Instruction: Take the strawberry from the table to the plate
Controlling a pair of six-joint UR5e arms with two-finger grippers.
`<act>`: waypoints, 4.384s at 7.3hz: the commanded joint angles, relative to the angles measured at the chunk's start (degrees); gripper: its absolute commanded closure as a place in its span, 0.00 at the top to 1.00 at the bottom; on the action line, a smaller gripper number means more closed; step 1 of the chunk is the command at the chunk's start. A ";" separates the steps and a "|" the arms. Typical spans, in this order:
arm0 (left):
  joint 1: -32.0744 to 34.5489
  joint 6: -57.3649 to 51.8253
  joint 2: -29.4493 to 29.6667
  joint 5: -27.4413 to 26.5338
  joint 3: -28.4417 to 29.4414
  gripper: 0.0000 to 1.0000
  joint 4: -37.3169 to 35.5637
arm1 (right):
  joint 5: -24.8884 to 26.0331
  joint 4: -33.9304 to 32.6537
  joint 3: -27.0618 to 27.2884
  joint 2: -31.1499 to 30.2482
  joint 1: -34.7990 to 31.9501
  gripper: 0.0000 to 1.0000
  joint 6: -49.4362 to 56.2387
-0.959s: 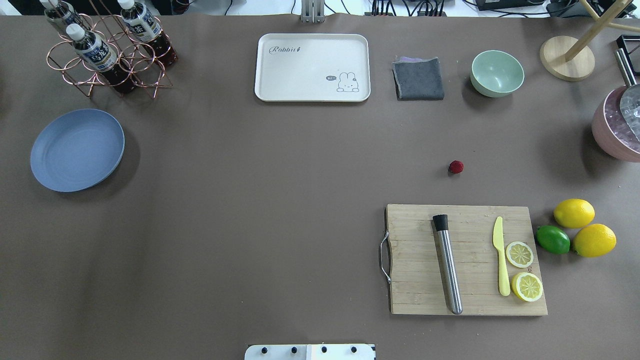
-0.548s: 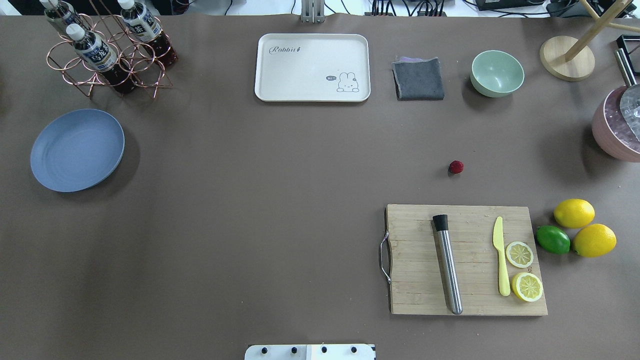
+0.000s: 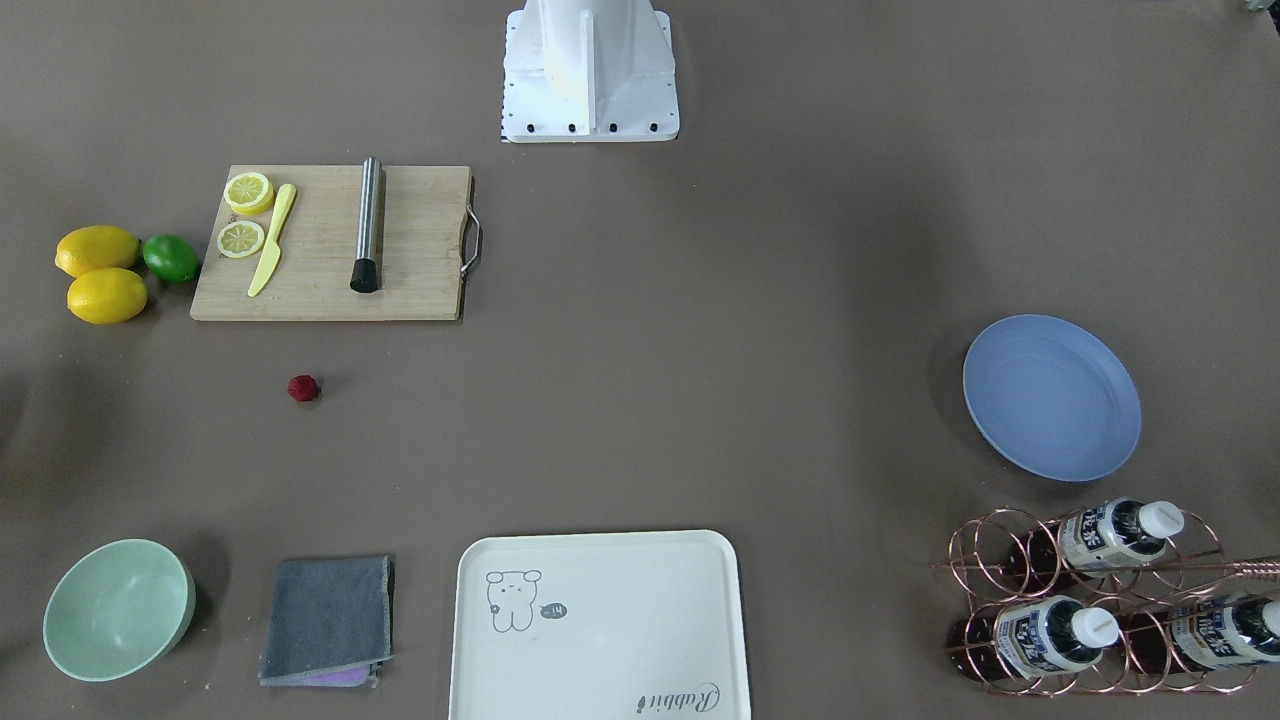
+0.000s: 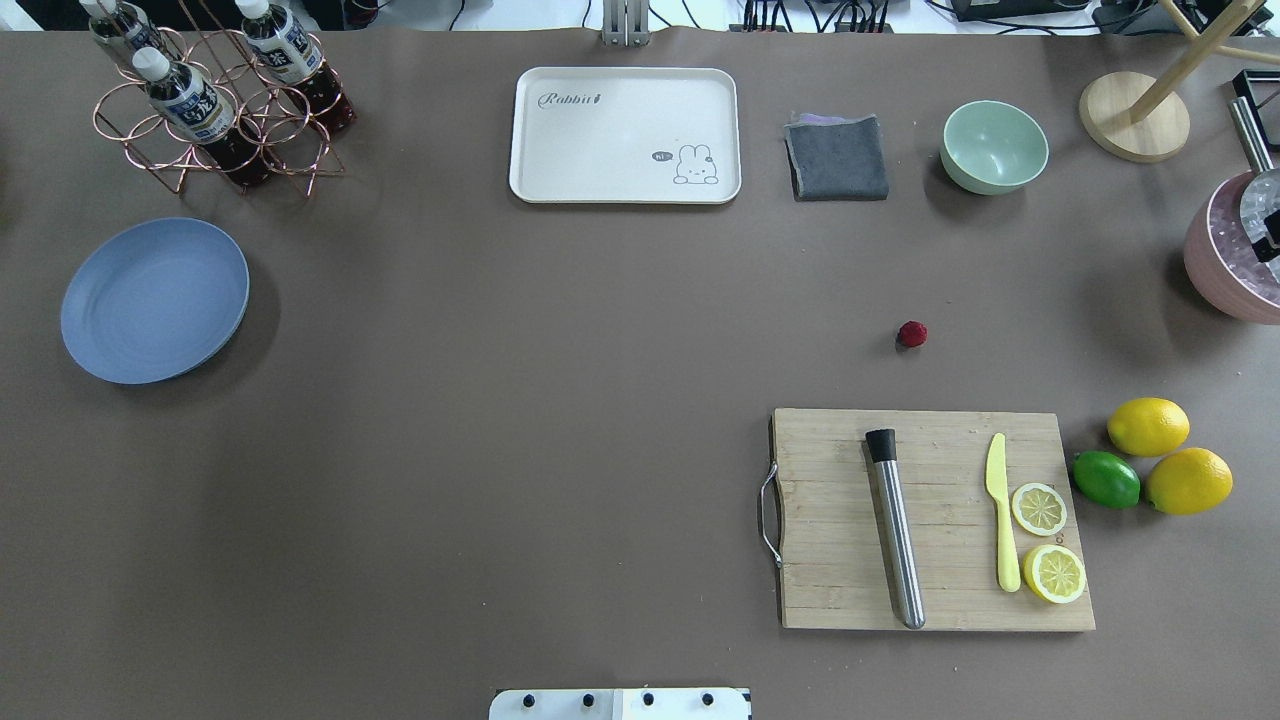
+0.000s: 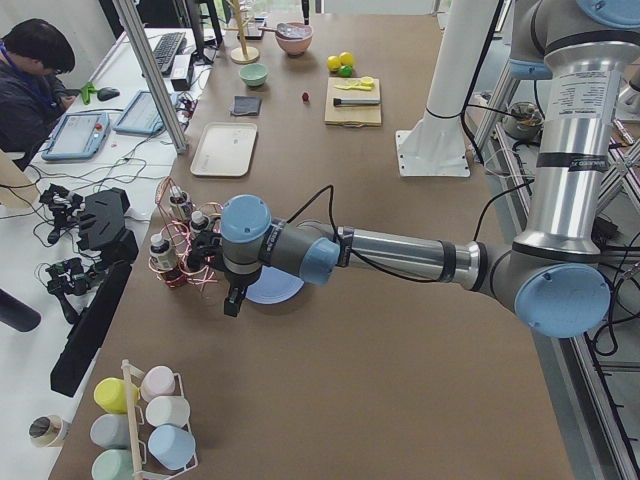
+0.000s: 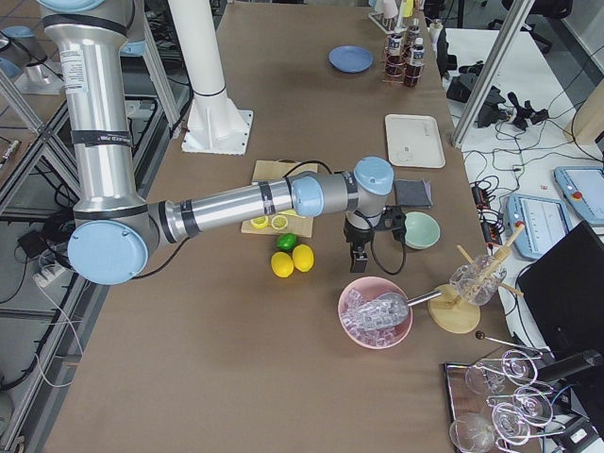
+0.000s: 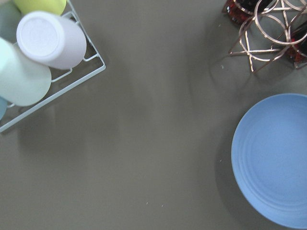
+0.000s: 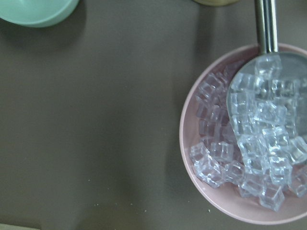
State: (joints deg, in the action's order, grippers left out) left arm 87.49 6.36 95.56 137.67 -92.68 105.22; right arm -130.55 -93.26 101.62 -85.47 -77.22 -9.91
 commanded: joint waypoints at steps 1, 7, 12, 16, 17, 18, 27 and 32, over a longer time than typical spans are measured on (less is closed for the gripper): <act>-3.01 1.80 1.30 -0.21 1.52 1.00 2.35 | 5.01 6.92 2.00 1.87 4.85 1.00 -0.55; -16.55 18.57 5.78 -2.58 20.95 0.97 23.71 | 4.07 7.12 5.52 6.28 10.68 1.00 -5.11; -17.87 22.89 5.25 -2.50 28.68 0.97 33.62 | 5.04 10.99 5.08 5.75 11.74 1.00 -5.03; -21.03 29.84 4.55 -2.06 29.83 0.54 41.11 | 6.09 14.86 4.82 4.78 12.09 1.00 -5.12; -21.13 29.93 4.55 -1.97 29.83 0.35 42.25 | 6.09 14.77 4.90 4.78 12.09 1.00 -5.12; -21.39 29.93 4.55 -1.88 29.75 0.04 42.61 | 6.09 14.86 4.82 4.78 12.09 1.00 -5.12; -36.65 70.32 11.81 -10.55 11.64 0.00 45.69 | 4.69 14.16 4.99 4.78 12.00 1.00 -6.25; -53.10 75.20 25.46 -28.32 11.81 0.00 33.82 | 3.63 14.07 4.64 5.14 12.00 1.00 -8.81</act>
State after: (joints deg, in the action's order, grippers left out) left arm 37.68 81.39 119.30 112.84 -81.01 139.89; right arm -126.83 -79.16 106.48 -80.30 -65.19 -18.56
